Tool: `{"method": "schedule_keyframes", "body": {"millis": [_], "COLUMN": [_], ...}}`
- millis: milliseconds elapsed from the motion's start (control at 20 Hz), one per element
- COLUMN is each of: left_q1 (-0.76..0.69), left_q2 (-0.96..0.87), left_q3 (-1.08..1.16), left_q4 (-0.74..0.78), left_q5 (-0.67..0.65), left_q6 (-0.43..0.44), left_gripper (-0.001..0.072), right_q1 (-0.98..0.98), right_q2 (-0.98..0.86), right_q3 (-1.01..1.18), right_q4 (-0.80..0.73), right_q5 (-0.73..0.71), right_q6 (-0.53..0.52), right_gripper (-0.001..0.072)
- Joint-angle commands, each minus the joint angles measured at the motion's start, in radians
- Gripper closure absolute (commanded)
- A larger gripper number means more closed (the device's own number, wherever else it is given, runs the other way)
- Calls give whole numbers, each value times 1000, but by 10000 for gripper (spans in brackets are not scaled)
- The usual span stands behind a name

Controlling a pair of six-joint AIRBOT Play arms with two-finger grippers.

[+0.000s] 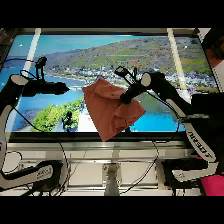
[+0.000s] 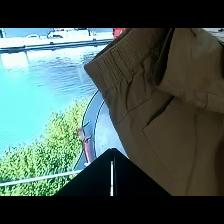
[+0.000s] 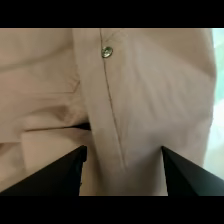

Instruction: Fold the clothes and pants, and hang the long-sleeved shirts on hangers.

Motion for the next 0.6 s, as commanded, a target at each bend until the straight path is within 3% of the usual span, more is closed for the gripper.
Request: {"method": "schedule_keyframes", "body": {"millis": [0,50,100,200,300,450,500,550], "left_q1": [1,1,0,-5,-28,-89,-114,-142], "left_q2": [0,0,0,0,0,0,-2,-8], "left_q3": [0,0,0,0,0,-1,-1,-1], "left_q4": [-11,-30,-54,-108,-116,-116,-116,-116], "left_q5": [-22,-21,-21,-22,-21,-21,-21,-20], "left_q6": [8,8,8,8,8,8,8,8], "left_gripper": [687,687,686,687,686,686,686,685], "right_q1": [18,13,10,-14,-78,-224,-269,-305], "right_q2": [-18,-18,-18,-17,-17,-17,-18,-18], "right_q3": [0,0,0,11,51,93,93,93], "right_q4": [-121,-123,-127,-141,-140,-134,-117,-87], "right_q5": [-43,-50,-68,-129,-200,-381,-465,-529], "right_q6": [-8,-8,-9,40,159,276,278,278], "right_gripper": [187,383,705,705,705,700,608,336]}}
